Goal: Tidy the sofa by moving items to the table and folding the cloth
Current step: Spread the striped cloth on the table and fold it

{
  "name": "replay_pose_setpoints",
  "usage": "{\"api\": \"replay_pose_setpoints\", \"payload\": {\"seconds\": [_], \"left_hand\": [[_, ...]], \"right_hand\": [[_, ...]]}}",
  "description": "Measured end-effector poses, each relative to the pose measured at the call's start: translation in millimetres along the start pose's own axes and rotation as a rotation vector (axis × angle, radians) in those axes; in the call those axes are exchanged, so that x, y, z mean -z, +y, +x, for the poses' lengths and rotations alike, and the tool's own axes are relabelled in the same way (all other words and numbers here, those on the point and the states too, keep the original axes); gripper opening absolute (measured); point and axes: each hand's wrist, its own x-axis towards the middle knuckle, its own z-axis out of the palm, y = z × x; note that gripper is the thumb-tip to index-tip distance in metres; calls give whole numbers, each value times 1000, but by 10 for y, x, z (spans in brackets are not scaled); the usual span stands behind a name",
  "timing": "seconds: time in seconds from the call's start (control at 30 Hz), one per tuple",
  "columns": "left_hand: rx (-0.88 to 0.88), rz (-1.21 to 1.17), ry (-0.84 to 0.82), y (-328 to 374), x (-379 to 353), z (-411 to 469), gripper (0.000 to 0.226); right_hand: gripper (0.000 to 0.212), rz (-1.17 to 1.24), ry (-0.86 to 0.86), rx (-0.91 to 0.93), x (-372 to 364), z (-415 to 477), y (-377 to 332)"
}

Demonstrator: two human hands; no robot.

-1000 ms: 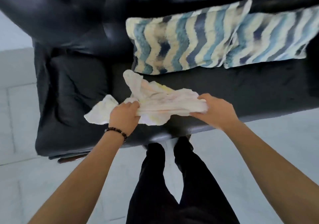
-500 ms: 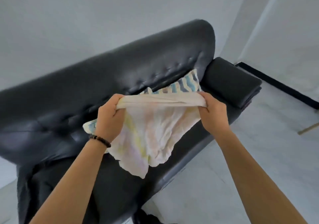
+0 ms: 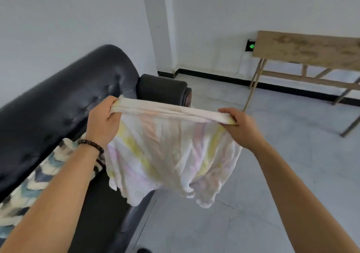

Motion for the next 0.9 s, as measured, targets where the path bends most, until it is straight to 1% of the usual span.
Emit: {"api": "replay_pose_setpoints", "payload": {"seconds": [0.07, 0.13, 0.2, 0.3, 0.37, 0.5, 0.6, 0.63, 0.67, 0.7, 0.73, 0.77, 0.8, 0.83, 0.9], "left_hand": [[-18, -50, 16, 309, -342, 235, 25], [-47, -88, 37, 524, -717, 488, 23], [-68, -102, 22, 677, -1131, 751, 21], [-150, -86, -79, 877, -1856, 1163, 32], [-204, -86, -148, 1016, -2401, 1456, 36], [-254, -99, -251, 1459, -3425, 2079, 11], [-346, -104, -283, 1943, -4042, 2573, 9], [-369, -110, -300, 2105, -4246, 2753, 6], [-380, -109, -327, 2258, -4450, 2931, 13], [-397, -99, -366, 2401, -4645, 3102, 20], [-422, -103, -409, 2532, -4838, 3269, 24], [-455, -119, -453, 2657, -5035, 3430, 24], [-489, -134, -483, 2785, -5226, 3580, 23], [-524, -144, -497, 2905, -5432, 3721, 20], [-586, -153, -503, 3142, -5847, 3961, 11]], "right_hand": [[38, -55, 135, 36, 320, 123, 323], [34, -99, 213, 10, 549, 271, 682], [27, -185, 185, -36, 727, 420, 1116], [19, -343, 110, -147, 1047, 633, 1745], [21, -463, 144, -252, 1343, 778, 2064], [24, -615, 372, -454, 2162, 1168, 2436], [21, -709, 540, -503, 2894, 1493, 2570], [19, -723, 576, -504, 3133, 1590, 2609], [18, -729, 569, -497, 3356, 1668, 2655], [16, -690, 510, -492, 3559, 1726, 2721], [18, -600, 425, -494, 3742, 1769, 2822], [24, -499, 364, -502, 3908, 1809, 2930], [33, -416, 346, -540, 4065, 1845, 3091], [40, -378, 362, -574, 4208, 1883, 3275], [42, -426, 421, -622, 4443, 2028, 3635]]}}
